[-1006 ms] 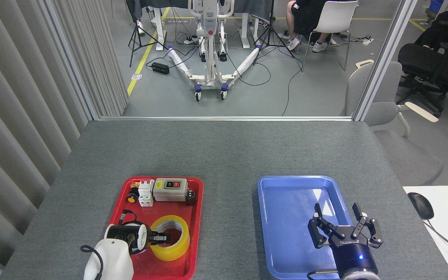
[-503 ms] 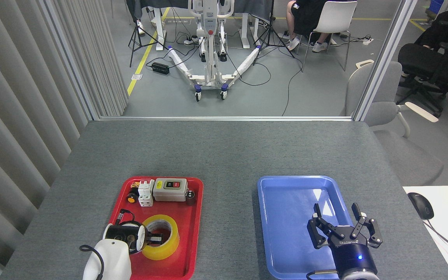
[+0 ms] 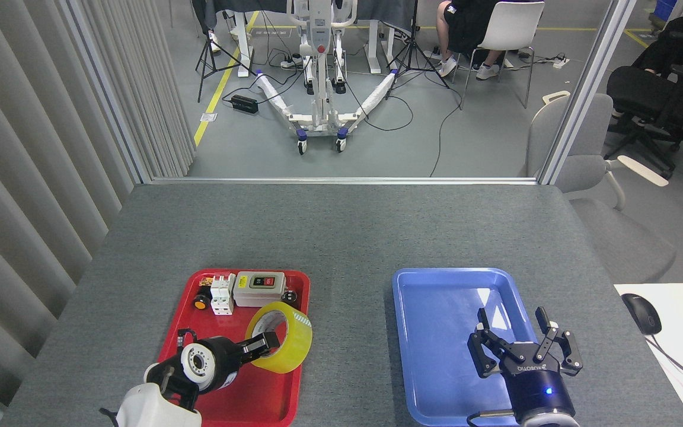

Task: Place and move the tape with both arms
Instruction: 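Lift the tape and carry it toward the blue tray with the left gripper, then move the right gripper toward the tape held by the left gripper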

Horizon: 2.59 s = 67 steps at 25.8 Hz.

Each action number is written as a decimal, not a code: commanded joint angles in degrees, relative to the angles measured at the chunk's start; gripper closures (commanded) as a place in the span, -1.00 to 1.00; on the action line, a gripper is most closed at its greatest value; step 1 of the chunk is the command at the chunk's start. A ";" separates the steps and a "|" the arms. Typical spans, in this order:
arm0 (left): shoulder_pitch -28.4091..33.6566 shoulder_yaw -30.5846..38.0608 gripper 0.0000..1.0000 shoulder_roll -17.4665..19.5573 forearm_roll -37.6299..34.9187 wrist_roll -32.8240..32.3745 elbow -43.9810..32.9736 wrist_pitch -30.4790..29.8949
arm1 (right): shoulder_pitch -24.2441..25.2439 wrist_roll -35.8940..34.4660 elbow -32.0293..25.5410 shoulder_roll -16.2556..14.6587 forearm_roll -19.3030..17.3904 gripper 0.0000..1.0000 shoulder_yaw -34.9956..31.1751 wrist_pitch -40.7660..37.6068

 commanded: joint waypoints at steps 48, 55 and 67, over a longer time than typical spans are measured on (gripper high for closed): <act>11.74 -9.87 1.00 -5.09 45.74 -4.83 -0.85 -21.10 | 7.55 9.05 -3.25 -25.66 -42.25 -0.95 6.65 -45.32; 11.74 -9.87 1.00 -4.39 45.74 -4.75 -0.94 -21.19 | 1.22 9.05 -3.43 -25.84 -42.25 -0.93 13.94 -45.32; 11.74 -9.87 1.00 -3.78 45.74 -4.83 -1.46 -21.72 | -3.35 9.23 -0.70 -23.29 -40.15 -0.88 18.51 -45.32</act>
